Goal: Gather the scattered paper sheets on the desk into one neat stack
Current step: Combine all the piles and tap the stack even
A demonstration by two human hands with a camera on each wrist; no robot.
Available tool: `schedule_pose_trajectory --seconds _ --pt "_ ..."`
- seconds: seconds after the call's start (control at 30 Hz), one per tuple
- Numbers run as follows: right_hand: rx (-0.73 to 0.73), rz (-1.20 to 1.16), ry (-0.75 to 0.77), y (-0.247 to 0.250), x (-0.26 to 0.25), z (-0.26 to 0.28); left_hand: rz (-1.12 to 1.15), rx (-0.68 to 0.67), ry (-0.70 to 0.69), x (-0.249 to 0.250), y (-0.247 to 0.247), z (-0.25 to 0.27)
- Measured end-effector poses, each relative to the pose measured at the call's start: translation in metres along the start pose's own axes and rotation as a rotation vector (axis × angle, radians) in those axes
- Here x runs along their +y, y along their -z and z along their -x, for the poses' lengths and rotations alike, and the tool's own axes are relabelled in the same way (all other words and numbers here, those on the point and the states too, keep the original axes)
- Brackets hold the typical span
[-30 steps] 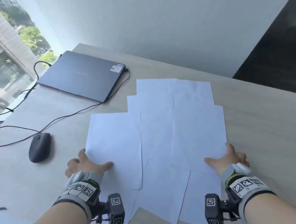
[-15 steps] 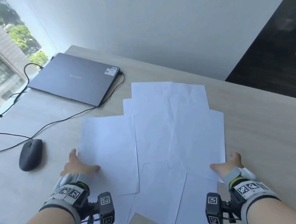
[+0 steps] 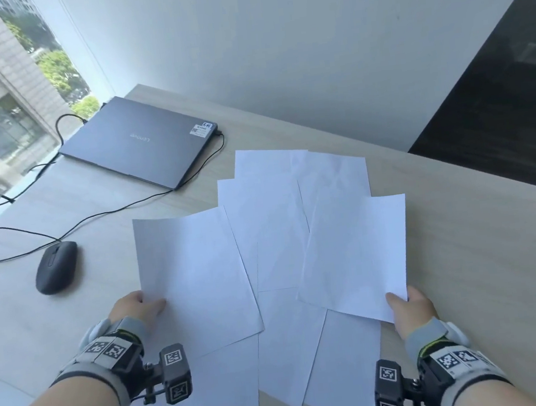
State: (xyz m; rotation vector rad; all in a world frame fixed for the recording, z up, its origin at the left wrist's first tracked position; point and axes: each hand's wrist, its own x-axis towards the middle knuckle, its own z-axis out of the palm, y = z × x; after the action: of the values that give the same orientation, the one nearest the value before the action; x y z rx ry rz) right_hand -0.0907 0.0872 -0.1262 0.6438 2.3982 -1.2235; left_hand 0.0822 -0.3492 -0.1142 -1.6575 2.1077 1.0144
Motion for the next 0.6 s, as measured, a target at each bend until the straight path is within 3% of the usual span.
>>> schedule_pose_trajectory --seconds 0.17,0.37,0.6 --pt "-0.025 -0.064 0.096 0.003 0.001 0.007 0.368 -0.068 -0.054 -0.007 -0.014 0.018" --pt "-0.306 -0.111 0.044 -0.005 0.001 0.026 0.763 -0.229 0.02 0.024 -0.035 0.053" --pt "-0.514 -0.234 -0.124 -0.012 -0.003 0.048 0.648 -0.365 0.033 0.065 -0.098 0.077"
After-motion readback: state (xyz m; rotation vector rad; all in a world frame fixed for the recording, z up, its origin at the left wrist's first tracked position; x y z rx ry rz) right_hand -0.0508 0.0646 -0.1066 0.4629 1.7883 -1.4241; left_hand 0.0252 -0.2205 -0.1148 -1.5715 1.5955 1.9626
